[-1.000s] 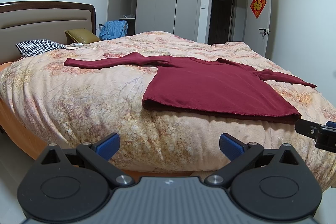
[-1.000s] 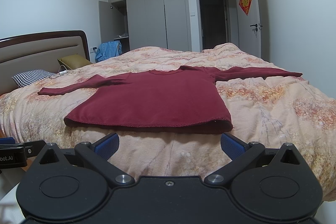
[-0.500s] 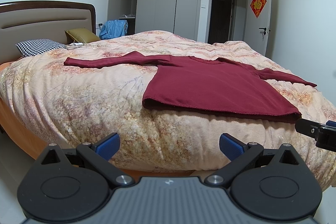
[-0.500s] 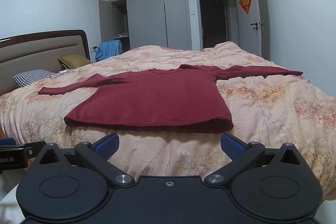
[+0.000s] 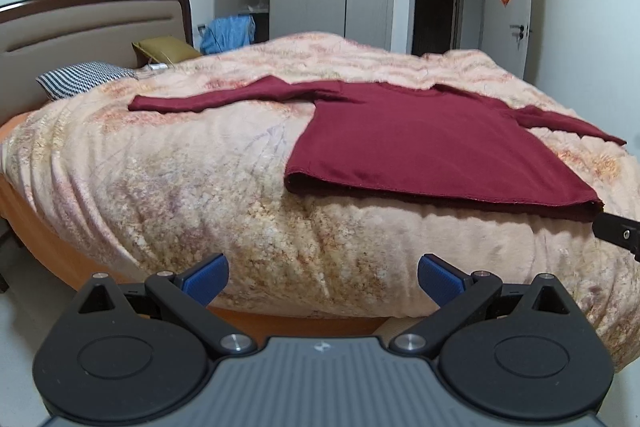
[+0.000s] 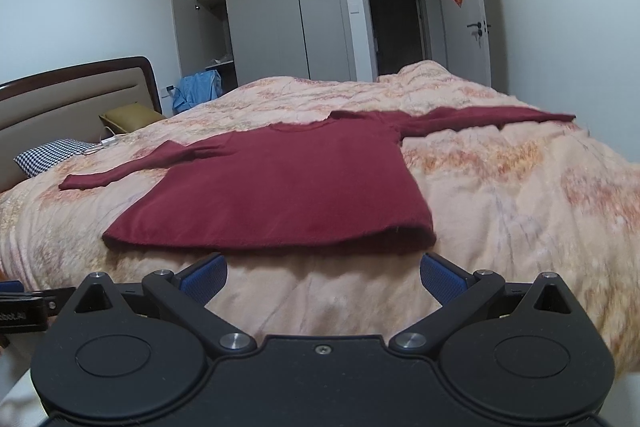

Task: Fold small clothes
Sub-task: 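Move the right tool to the sweater's sleeve cuff and grasp it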

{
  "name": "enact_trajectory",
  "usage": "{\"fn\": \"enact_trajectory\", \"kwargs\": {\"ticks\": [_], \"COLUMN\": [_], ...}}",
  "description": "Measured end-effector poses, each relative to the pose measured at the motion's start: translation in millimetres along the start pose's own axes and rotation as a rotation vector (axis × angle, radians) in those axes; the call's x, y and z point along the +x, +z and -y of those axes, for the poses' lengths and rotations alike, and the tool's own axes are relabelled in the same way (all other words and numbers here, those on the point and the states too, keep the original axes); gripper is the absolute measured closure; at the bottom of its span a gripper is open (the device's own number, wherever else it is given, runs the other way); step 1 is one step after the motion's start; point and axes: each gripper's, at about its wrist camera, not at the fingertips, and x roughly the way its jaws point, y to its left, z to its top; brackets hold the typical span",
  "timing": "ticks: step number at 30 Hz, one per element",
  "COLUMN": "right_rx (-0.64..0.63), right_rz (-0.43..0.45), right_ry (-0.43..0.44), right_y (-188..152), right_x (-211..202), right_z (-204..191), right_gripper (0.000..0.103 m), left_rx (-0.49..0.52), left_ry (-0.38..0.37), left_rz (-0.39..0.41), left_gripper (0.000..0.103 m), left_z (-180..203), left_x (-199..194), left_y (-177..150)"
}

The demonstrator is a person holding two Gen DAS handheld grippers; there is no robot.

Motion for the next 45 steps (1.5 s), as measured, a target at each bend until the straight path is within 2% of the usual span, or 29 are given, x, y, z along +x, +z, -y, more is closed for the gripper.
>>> {"fn": "enact_trajectory", "kwargs": {"ticks": [7,14,19,25,27,30,33,39,45], "right_rx": [0.069,0.069,0.061,0.118,0.127,0.130,0.161,0.230,0.349], "right_rz": [0.074,0.137,0.204,0.188,0.165,0.079,0.044,0.018,0.014], "right_ry": [-0.020,-0.096,-0.199,-0.268,-0.285,-0.268,-0.289,-0.323,-0.372], "right_y": [32.8,61.2,79.5,106.3,116.5,129.3,140.1,169.9,186.8], "right_x": [44.9,90.2,113.4,156.9,177.5,208.5,236.0,287.4,326.0], "right_z": [33.2,85.0,137.4,220.2,246.1,280.4,306.9,355.0,400.8], "right_gripper": [0.000,0.000,0.000,0.000,0.000,0.000,0.000,0.000,0.001], "left_rx": [0.083,0.146,0.167,0.154,0.140,0.114,0.097,0.077,0.074], "left_ry": [0.004,0.001,-0.049,-0.113,-0.128,-0.149,-0.146,-0.144,-0.147], "left_rz": [0.006,0.028,0.059,0.067,0.059,0.033,0.007,-0.042,-0.036], "left_gripper": [0.000,0.000,0.000,0.000,0.000,0.000,0.000,0.000,0.000], "left_z": [20.0,56.0,87.7,125.7,137.3,150.4,157.7,156.1,154.3], "left_x": [27.2,82.3,132.2,193.2,213.2,238.2,257.9,280.5,285.1], "left_y": [46.3,99.2,126.5,150.2,155.5,157.9,154.8,136.1,127.4]}}
